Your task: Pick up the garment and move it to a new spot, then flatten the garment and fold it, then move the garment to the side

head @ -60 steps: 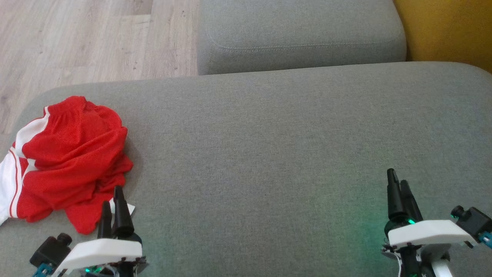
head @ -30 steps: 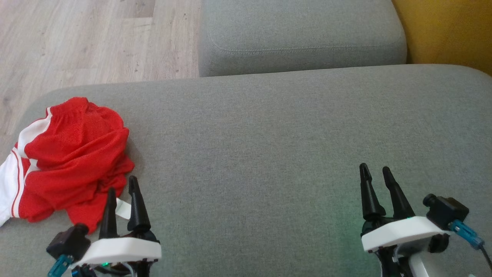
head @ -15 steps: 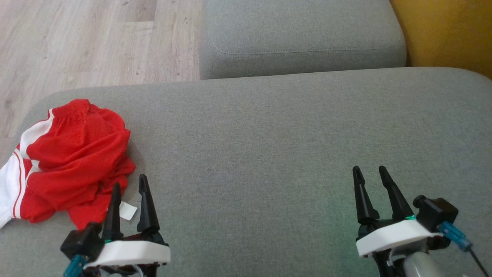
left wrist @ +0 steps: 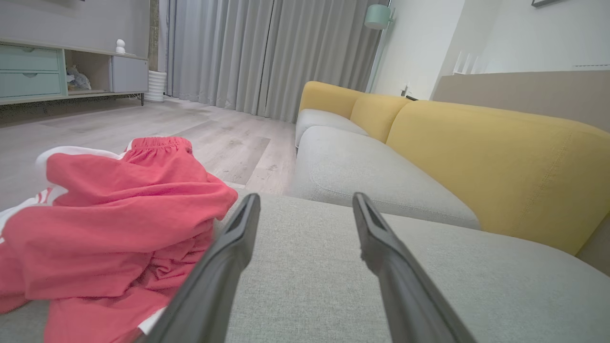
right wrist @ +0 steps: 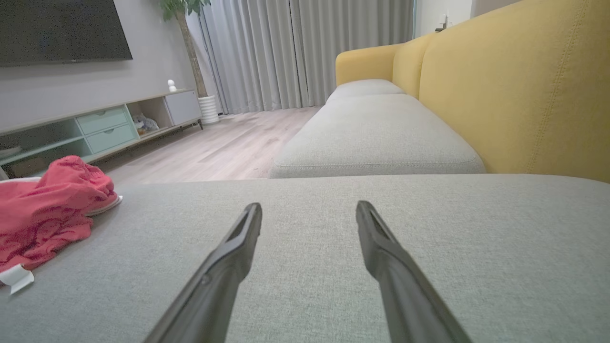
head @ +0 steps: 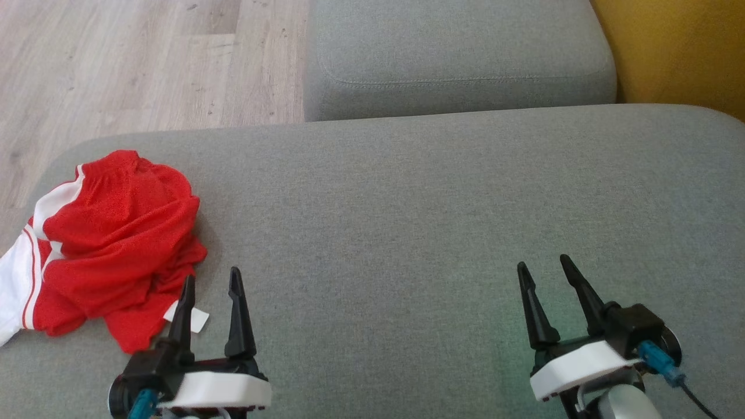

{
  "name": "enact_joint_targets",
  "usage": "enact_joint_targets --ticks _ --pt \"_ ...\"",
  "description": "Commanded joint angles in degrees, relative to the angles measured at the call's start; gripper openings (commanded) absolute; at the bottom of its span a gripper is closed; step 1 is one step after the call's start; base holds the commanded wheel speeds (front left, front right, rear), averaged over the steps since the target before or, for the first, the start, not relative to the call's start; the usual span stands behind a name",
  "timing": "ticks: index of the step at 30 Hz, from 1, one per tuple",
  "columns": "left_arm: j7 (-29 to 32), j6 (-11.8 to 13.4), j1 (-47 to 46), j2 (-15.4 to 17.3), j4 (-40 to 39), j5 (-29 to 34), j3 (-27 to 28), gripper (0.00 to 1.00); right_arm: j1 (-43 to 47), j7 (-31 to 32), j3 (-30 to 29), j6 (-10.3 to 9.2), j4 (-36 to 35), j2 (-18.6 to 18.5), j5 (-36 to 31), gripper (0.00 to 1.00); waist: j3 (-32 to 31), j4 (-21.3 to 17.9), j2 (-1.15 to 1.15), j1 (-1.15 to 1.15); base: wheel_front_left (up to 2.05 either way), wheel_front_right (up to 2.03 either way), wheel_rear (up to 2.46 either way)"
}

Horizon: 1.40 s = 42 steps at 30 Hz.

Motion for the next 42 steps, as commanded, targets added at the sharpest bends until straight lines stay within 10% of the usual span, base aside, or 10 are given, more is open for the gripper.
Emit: enact_joint_targets --ticks 1,42 --pt "-1.11 0.77 -2.09 0.47 -1.55 2.05 0.99 1.0 -2.7 -1.2 1.09 -0.04 -1.07 -0.51 -2.22 1.0 -0.06 0.12 0.0 0.0 0.0 0.0 0.0" --pt "-1.71 4.16 -2.65 0.49 4.34 5.62 -0.31 1.0 -2.0 -1.79 -3.56 -0.04 2.47 -0.52 -3.84 1.0 -0.35 -0.2 0.0 0.0 0.0 0.0 0.0"
